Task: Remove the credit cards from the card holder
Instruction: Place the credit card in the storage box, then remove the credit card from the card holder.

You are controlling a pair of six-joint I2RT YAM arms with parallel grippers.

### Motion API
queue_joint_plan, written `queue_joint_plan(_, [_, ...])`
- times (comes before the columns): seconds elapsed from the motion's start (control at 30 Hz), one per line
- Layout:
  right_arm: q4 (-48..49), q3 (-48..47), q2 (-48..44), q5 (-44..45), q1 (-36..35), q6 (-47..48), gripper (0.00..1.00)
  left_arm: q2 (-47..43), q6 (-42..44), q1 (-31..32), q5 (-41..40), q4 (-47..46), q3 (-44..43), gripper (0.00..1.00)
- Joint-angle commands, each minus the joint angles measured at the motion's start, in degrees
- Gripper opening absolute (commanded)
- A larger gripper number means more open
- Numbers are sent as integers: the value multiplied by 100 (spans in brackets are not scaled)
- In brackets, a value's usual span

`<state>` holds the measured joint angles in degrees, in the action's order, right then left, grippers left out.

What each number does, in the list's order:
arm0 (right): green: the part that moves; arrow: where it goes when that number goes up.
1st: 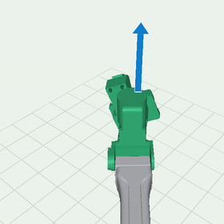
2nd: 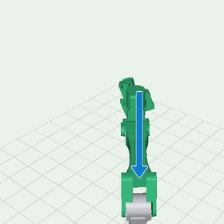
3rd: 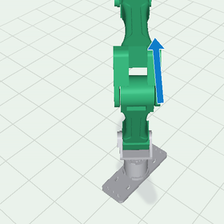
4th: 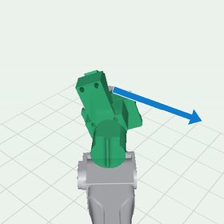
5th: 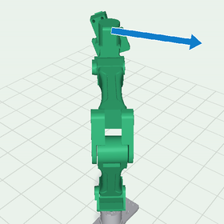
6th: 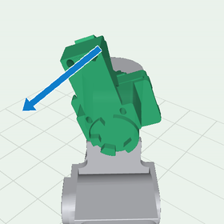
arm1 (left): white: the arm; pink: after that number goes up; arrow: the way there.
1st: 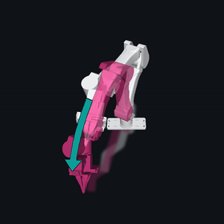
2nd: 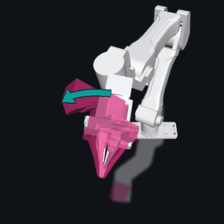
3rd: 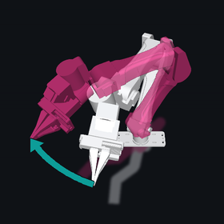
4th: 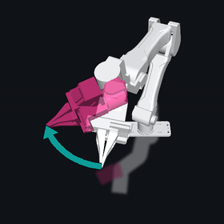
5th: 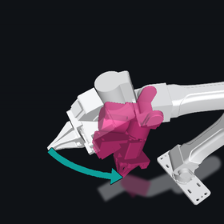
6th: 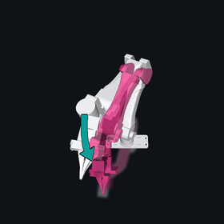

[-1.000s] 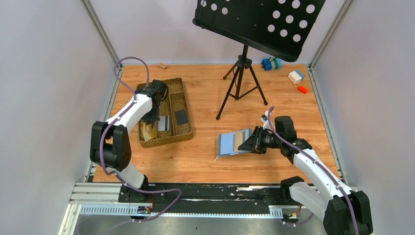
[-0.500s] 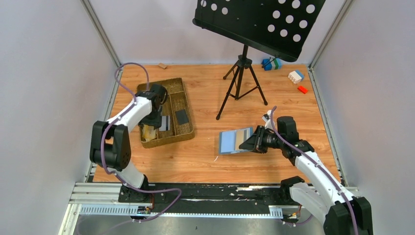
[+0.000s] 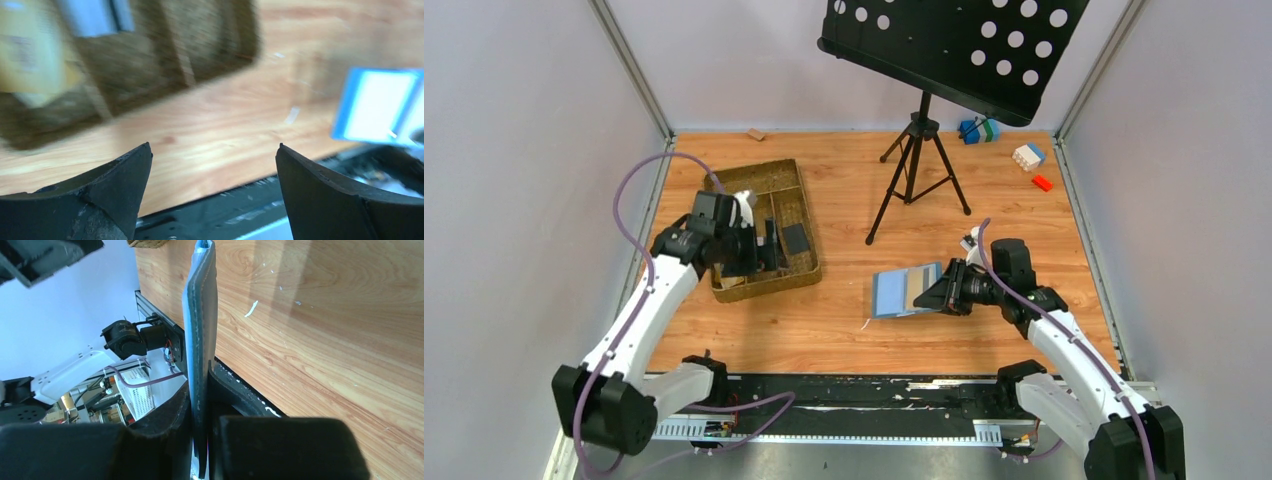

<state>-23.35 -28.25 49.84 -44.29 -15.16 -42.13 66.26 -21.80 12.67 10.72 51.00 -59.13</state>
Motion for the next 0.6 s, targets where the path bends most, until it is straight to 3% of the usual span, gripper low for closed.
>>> queue_joint_plan(0.0, [293, -307, -74, -431, 39, -111, 10, -601, -956, 644, 2103, -917, 800, 100])
queue_joint_plan(0.23, [1048, 1, -492, -1129, 31, -867, 10, -1484, -3679, 2182, 1848, -4246, 2340, 100])
queue_joint_plan(0.43, [1135, -183, -513, -1425, -173, -1180, 9, -907, -4488, 3122, 1229, -5488, 2376, 100])
queue_joint_plan(0.57, [1063, -347, -592, -1607, -180, -1195, 9, -513, -4685, 3410, 1085, -6124, 2227, 100])
